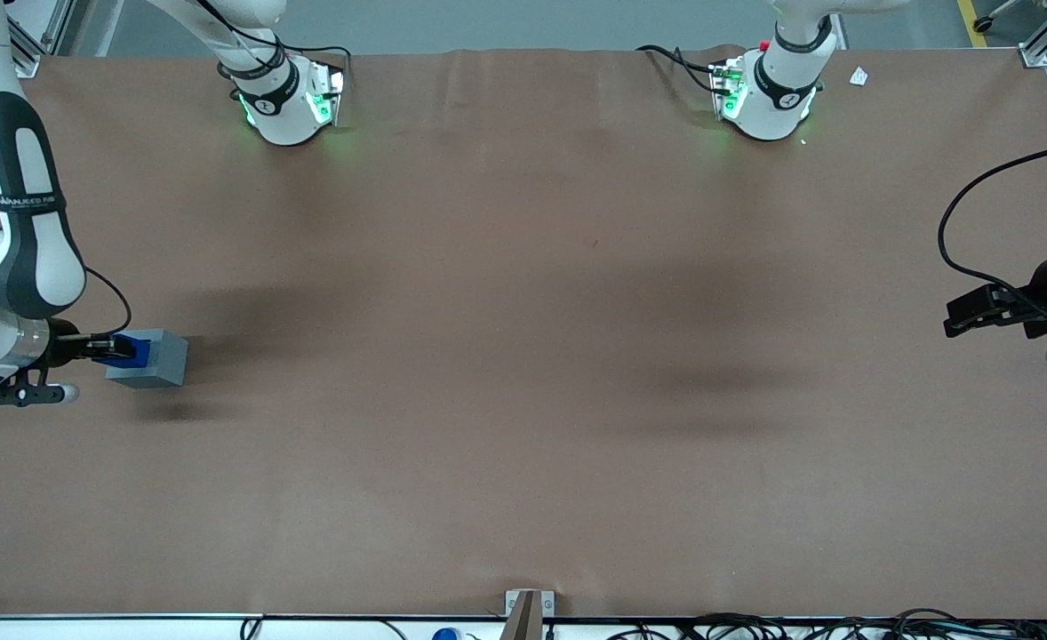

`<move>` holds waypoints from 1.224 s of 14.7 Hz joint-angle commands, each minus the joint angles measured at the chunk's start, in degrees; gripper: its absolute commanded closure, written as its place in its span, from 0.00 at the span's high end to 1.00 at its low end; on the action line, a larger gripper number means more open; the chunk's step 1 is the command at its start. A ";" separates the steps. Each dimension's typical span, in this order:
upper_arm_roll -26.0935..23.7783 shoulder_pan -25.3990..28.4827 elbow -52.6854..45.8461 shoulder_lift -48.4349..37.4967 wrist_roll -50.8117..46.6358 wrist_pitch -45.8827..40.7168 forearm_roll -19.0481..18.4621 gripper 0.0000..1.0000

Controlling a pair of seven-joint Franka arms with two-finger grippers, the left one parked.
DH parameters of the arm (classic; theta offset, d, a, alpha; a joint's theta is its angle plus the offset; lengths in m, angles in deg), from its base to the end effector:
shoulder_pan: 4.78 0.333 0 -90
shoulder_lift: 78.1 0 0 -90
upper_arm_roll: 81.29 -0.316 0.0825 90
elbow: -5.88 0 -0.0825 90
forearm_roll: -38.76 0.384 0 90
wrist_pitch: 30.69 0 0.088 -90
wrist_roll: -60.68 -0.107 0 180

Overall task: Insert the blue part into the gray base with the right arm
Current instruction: 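Lower the blue part into the gray base's opening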

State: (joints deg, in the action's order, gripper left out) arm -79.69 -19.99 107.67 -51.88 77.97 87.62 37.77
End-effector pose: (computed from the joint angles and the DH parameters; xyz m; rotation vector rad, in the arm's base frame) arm 0.6087 -0.1835 0.2884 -3.1065 -0.0306 0.2642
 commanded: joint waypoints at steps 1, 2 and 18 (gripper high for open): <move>-0.90 -1.05 1.31 -0.38 0.37 0.87 -0.59 0.13; -0.90 -1.13 1.31 -0.38 0.37 1.04 -0.50 0.13; -0.99 -1.66 4.39 -0.55 0.28 0.96 -0.15 0.14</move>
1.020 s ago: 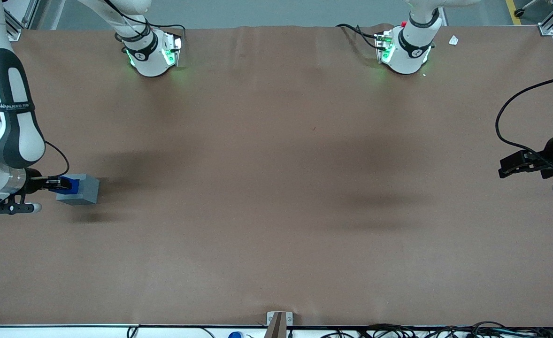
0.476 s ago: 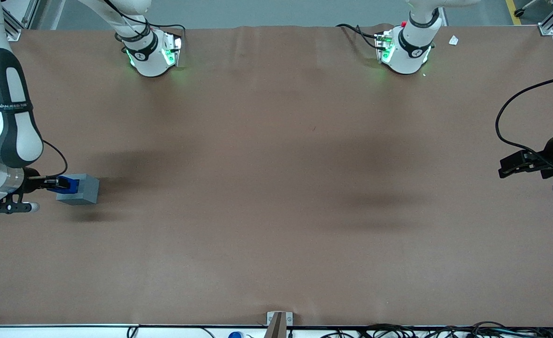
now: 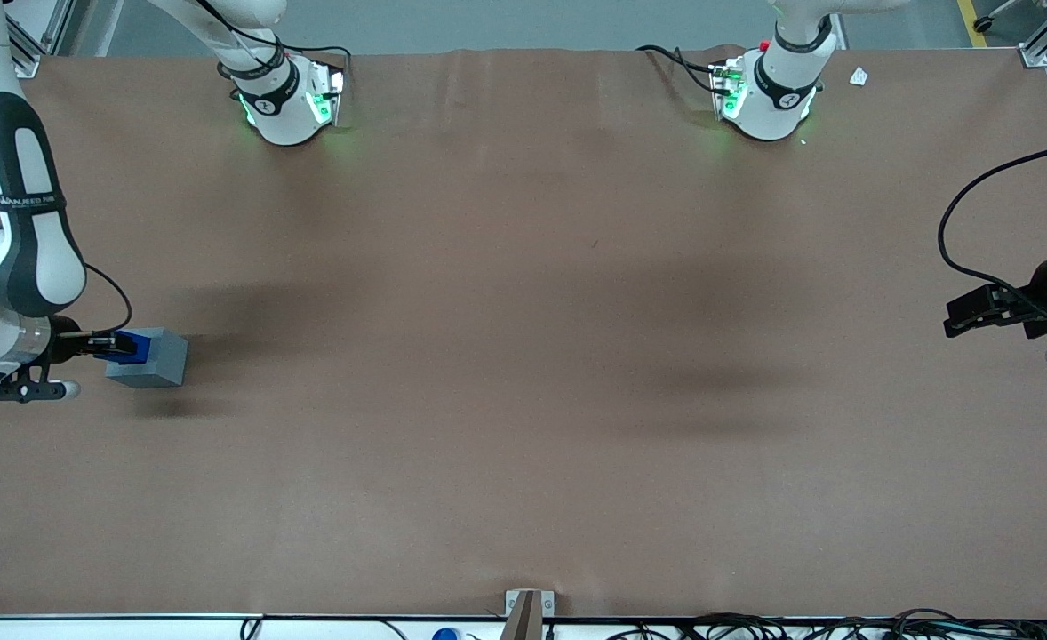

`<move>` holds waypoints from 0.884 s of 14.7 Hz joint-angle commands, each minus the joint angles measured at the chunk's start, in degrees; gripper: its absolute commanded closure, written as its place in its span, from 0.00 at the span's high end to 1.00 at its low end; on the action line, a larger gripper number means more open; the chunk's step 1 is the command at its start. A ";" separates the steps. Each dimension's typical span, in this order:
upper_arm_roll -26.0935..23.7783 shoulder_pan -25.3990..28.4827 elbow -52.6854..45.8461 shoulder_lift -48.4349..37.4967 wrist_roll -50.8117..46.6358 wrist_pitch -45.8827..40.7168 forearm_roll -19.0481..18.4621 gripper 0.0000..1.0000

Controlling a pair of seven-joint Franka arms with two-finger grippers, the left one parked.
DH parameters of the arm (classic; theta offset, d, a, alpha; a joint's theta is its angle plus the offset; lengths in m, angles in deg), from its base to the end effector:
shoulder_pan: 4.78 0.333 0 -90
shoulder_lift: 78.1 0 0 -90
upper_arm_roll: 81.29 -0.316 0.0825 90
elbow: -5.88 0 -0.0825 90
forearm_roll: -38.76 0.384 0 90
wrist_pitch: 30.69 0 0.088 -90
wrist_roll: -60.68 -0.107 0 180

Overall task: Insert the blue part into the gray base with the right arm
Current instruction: 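Lower the blue part into the gray base's opening, then open the right gripper to release the blue part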

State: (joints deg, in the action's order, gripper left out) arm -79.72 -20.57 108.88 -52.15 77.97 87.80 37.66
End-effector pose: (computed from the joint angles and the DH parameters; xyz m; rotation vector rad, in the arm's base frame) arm 0.6014 -0.1879 0.2827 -3.1012 -0.0173 0.2839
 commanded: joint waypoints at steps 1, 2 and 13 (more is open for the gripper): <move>-0.95 -1.09 3.26 -0.29 0.28 0.86 -0.13 0.14; -0.95 -1.09 3.26 -0.29 0.28 1.04 -0.05 0.14; -0.95 -0.65 2.82 1.12 0.28 5.70 -0.04 0.15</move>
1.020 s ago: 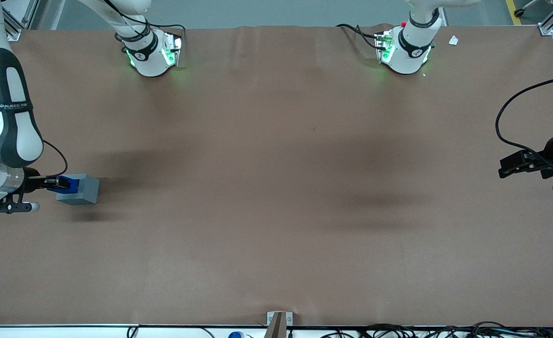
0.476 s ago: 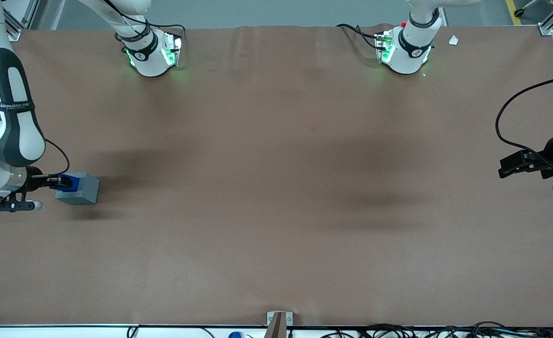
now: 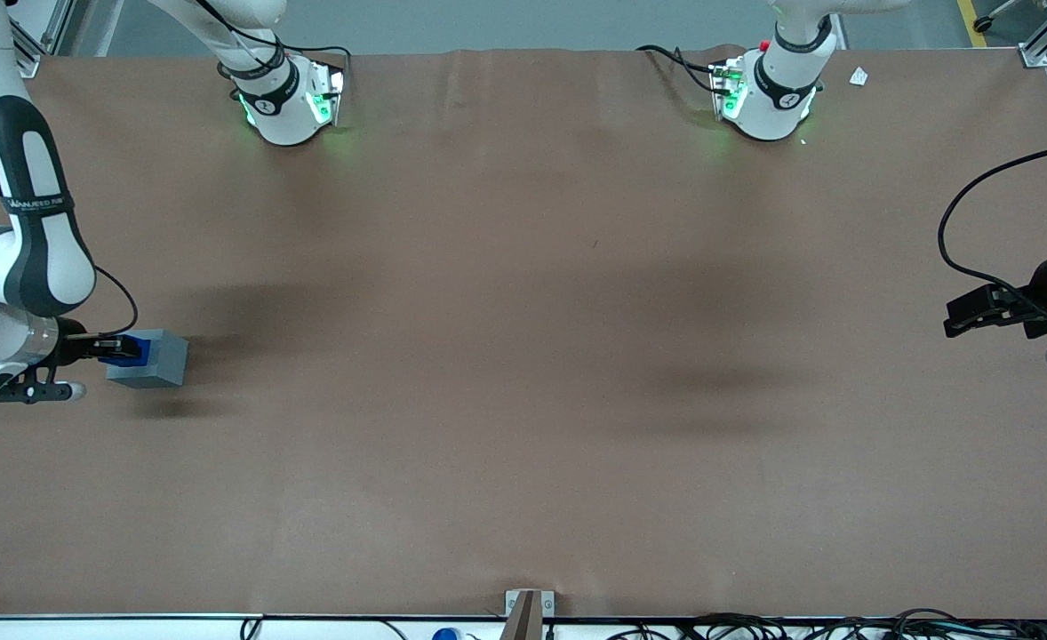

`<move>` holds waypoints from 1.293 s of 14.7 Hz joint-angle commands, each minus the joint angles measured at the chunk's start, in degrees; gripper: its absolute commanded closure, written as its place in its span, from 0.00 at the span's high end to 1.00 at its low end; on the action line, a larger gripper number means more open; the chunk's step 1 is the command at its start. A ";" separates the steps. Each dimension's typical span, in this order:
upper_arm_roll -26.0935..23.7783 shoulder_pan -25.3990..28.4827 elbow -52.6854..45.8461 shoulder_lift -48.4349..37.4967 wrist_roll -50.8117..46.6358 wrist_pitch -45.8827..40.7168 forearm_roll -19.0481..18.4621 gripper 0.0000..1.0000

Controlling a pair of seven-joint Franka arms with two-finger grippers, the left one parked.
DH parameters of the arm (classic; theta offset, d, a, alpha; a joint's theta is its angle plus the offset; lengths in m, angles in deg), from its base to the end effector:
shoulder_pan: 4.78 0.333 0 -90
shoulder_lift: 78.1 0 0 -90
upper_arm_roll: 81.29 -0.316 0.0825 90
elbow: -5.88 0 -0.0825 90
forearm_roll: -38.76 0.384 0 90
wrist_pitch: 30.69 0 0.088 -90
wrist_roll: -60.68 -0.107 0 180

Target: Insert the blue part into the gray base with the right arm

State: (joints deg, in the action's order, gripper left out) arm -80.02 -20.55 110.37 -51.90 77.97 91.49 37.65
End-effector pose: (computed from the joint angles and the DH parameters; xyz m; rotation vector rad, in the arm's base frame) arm 0.6021 -0.1845 0.2735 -3.1134 -0.0272 0.2330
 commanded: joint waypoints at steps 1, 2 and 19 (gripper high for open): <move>-0.66 -0.66 1.33 0.87 0.28 2.09 -0.03 0.16; -0.66 -0.58 1.33 0.87 0.28 2.01 -0.03 0.18; -1.71 2.58 -3.85 -11.42 4.15 -3.61 0.32 1.00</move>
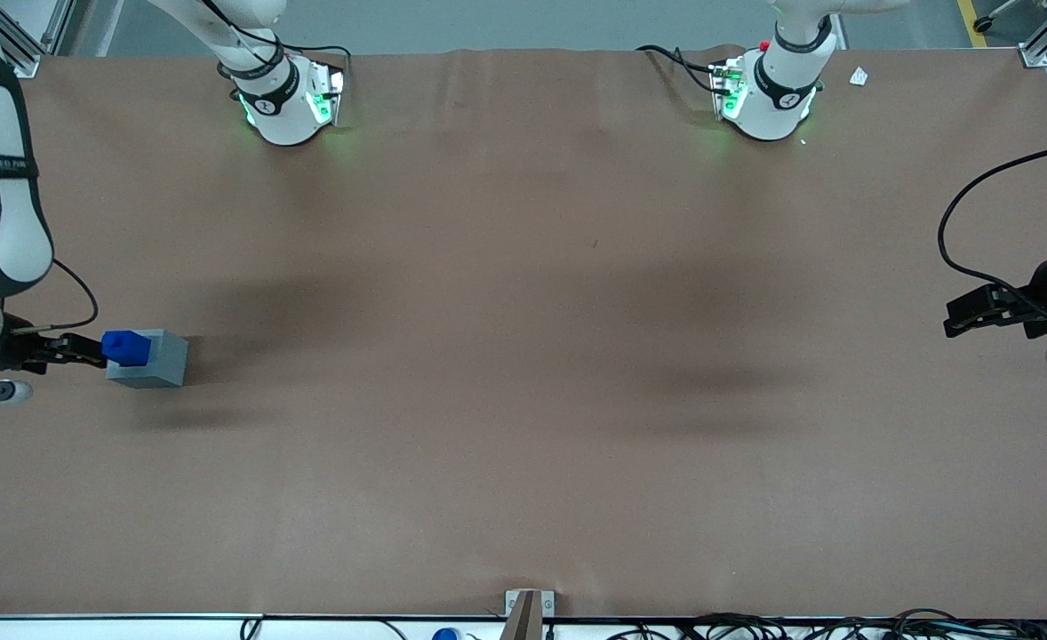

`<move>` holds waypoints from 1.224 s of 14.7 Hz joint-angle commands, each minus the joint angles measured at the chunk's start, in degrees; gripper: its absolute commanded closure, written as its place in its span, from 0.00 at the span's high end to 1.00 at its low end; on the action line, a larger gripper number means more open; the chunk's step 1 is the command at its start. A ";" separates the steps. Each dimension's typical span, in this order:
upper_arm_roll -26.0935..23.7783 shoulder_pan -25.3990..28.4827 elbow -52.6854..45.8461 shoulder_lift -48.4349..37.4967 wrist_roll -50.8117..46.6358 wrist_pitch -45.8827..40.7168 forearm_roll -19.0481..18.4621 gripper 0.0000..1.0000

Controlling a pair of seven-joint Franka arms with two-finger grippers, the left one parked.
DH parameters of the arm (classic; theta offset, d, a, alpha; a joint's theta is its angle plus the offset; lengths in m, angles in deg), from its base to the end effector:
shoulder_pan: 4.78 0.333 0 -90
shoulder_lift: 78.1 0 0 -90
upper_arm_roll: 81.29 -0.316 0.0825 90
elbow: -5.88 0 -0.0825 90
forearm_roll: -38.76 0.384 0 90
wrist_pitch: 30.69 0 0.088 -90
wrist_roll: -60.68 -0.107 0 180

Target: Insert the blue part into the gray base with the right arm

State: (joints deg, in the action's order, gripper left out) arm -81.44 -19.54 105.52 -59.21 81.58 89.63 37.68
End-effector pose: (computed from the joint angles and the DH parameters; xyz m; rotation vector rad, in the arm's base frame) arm 0.6272 -0.1646 0.3902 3.1115 0.1852 0.0390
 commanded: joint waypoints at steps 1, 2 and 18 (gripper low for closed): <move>-0.29 2.70 -0.22 -5.26 0.20 -3.50 0.38 1.00; -0.29 3.76 -1.88 -5.96 -1.29 -6.30 0.47 1.00; -0.20 12.30 -2.08 -20.99 -17.38 -19.51 3.37 1.00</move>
State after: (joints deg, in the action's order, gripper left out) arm -81.95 -7.57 99.19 -75.57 64.88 69.59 40.19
